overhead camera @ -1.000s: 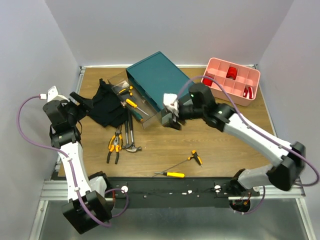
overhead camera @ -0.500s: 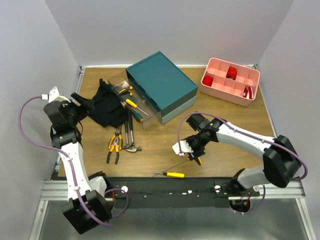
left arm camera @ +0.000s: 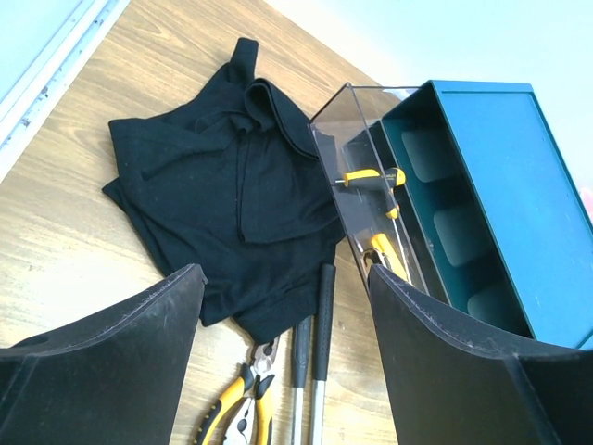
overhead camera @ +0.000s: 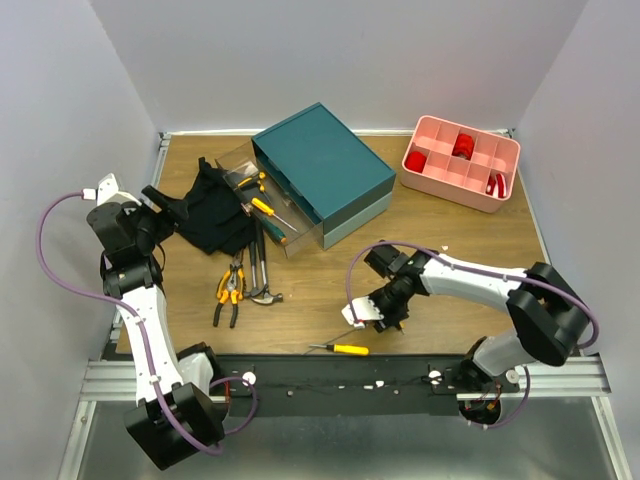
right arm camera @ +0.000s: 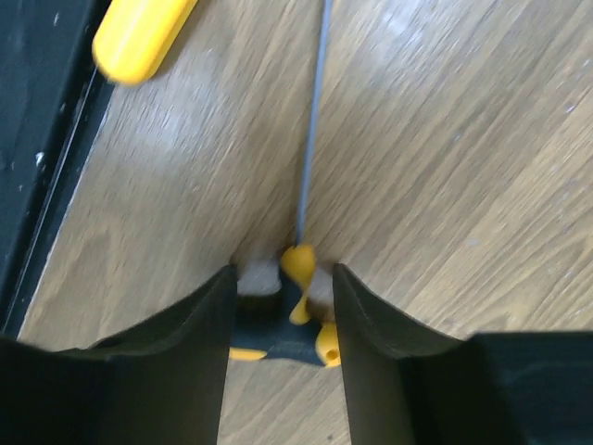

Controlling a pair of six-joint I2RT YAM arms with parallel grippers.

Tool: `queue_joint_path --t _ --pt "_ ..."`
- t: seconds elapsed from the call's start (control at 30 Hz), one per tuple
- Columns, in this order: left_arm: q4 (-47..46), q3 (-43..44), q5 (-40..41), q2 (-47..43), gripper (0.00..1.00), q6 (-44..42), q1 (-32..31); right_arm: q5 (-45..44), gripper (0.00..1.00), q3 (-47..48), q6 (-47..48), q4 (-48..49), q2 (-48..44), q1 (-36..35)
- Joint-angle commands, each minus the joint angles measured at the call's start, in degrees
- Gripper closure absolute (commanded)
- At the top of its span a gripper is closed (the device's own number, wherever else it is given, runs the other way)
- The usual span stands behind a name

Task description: Sort the tools into containers

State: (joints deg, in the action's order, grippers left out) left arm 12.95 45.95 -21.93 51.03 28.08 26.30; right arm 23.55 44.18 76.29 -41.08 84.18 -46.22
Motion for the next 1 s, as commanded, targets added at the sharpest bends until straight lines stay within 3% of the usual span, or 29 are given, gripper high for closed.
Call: queue_joint_path --t 0.0,0.03,0.13,0.3,0.4,0.47,0.6,0.7,0.8,0.97 --pt "0.85 0.54 -1.09 -1.45 0.18 -0.92 0.41 -4.65 0.63 1.69 -6.93 5.75 5.81 -1.59" --pt "0.85 0.63 -1.01 -1.45 0.18 -0.92 0.41 -5.00 0.80 1.96 -7.99 6.01 6.25 -1.86" --pt "0.76 1.15 -1.01 -1.19 0.18 -0.83 0.41 -6.67 0.99 3.97 -13.70 4.35 5.65 -1.77" --pt "-0.90 1.51 -1.44 -0.05 0.18 0.74 0.41 -3.79 0.99 11.35 -17.57 -4.16 -5.84 -0.02" --pt "-3.19 0.81 -1.62 0.91 0.18 1.89 0.41 1.91 0.99 21.36 -21.42 -6.64 -7.10 0.16" --pt "-4.16 0.80 -1.71 1.27 0.18 2.51 0.41 4.39 0.99 29.35 -25.99 -5.16 -5.09 0.16" --pt "-3.99 1.50 -2.68 1.18 0.18 2.69 0.41 5.54 0.99 42.63 -49.76 2.04 2.55 0.16" --pt "-3.28 1.60 -2.50 0.66 0.19 2.25 0.41 5.98 0.99 52.97 -60.60 5.30 10.80 0.25" --pt "-2.49 1.25 -2.32 -0.22 0.18 1.90 0.41 2.57 0.99 60.72 -67.12 7.85 17.58 0.25" --pt "-1.79 0.01 -2.32 -1.63 0.18 1.89 0.94 -4.73 0.99 69.63 -69.26 7.94 26.37 0.16"
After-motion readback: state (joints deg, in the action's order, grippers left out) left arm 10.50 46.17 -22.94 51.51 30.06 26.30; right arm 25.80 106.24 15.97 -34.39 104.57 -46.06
